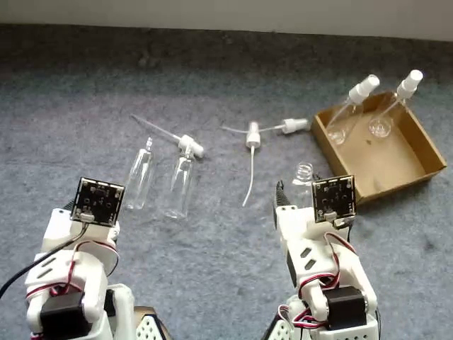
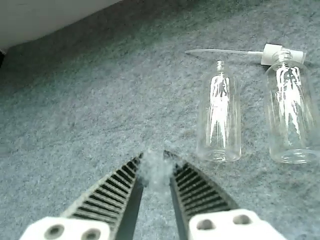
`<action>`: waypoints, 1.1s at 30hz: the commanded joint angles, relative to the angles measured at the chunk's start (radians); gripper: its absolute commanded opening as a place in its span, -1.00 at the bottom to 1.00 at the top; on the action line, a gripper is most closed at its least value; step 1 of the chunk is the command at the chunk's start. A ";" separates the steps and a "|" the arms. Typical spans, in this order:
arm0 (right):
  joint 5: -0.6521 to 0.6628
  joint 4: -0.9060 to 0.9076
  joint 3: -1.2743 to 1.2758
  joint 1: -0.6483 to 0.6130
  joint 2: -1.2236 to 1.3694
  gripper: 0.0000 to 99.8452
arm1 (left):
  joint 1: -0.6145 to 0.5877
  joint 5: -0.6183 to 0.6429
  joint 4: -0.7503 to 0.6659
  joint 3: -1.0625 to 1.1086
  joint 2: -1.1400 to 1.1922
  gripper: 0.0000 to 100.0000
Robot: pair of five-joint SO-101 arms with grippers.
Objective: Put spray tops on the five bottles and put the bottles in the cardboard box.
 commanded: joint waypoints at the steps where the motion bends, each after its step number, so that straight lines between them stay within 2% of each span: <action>1: -0.014 -0.024 -0.007 0.016 -0.007 -0.73 | -0.007 -0.005 0.002 -0.179 0.236 -0.99; 6: -0.015 -0.027 -0.007 0.077 -0.015 -0.73 | 0.012 -0.005 0.002 -0.309 0.424 -0.99; 15: -0.015 -0.028 -0.007 0.096 -0.016 -0.73 | 0.239 -0.002 0.005 -0.409 0.651 -0.98; 21: -0.015 -0.031 0.015 0.097 -0.016 -0.73 | 0.341 0.008 0.000 -0.479 0.842 -0.98; 27: -0.015 -0.031 0.015 0.107 -0.016 -0.73 | 0.441 0.180 -0.002 -0.664 1.064 -0.98; 33: -0.015 -0.031 0.015 0.191 -0.016 -0.73 | 0.584 0.316 -0.002 -0.865 1.283 -0.98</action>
